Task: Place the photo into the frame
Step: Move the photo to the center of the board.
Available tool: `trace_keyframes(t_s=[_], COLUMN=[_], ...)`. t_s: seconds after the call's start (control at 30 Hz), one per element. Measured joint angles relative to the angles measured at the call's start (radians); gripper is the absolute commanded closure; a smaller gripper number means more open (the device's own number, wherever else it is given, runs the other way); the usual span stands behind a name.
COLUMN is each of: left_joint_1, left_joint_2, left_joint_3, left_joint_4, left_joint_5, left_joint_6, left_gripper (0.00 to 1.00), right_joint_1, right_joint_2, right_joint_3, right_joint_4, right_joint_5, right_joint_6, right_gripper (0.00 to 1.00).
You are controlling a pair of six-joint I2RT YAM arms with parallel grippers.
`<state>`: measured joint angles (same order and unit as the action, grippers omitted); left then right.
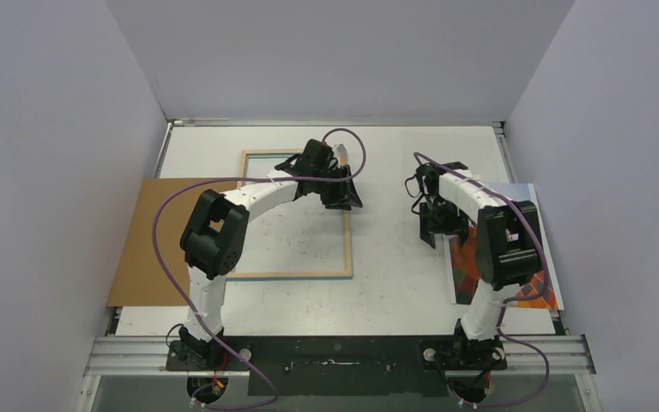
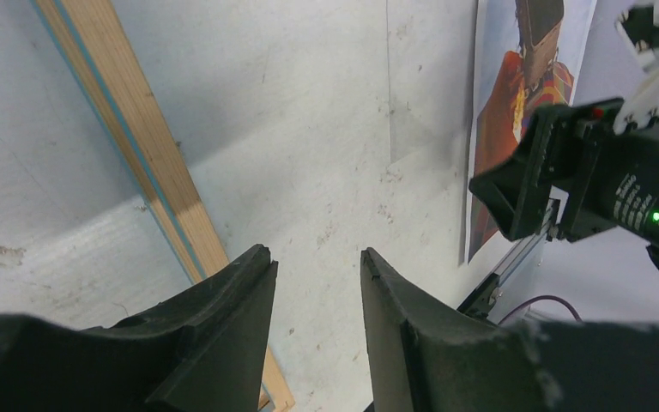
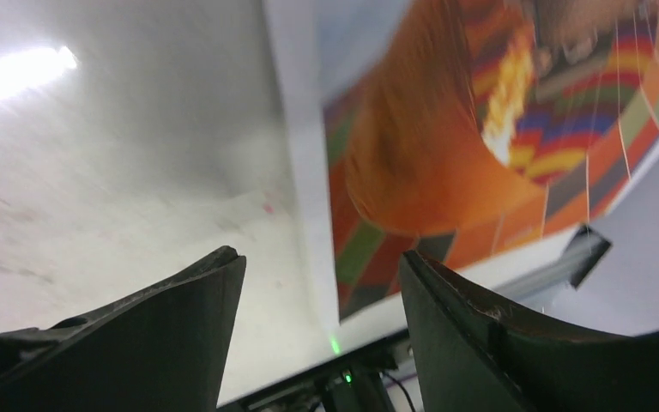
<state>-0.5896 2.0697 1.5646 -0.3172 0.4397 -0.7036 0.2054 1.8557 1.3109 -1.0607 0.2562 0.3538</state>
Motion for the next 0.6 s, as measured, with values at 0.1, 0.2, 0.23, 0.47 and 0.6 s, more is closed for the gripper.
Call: trace_keyframes(t_s=[0.1, 0.2, 0.23, 0.47, 0.6], left_joint_1=[-0.001, -0.005, -0.005, -0.007, -0.007], left_joint_2=[-0.031, -0.056, -0.060, -0.061, -0.061], left_joint_3=[-0.040, -0.070, -0.075, -0.080, -0.080], left_joint_4=[0.009, 0.031, 0.037, 0.052, 0.052], left_joint_5=[0.003, 0.008, 0.011, 0.016, 0.016], left_joint_6=[-0.016, -0.028, -0.033, -0.043, -0.041], left_gripper=[0.60, 0.60, 0.59, 0.59, 0.59], right_joint_1=[0.007, 0.024, 0.033, 0.097, 0.104], right_joint_2=[-0.096, -0.172, -0.183, -0.116, -0.051], right_joint_3=[-0.081, -0.118, -0.123, -0.129, -0.134], right_joint_4=[-0.083, -0.146, -0.161, -0.210, -0.215], right_joint_5=[0.025, 0.058, 0.062, 0.096, 0.113], right_joint_6=[0.049, 0.094, 0.105, 0.134, 0.134], right_gripper=[0.33, 0.33, 0.33, 0.33, 0.35])
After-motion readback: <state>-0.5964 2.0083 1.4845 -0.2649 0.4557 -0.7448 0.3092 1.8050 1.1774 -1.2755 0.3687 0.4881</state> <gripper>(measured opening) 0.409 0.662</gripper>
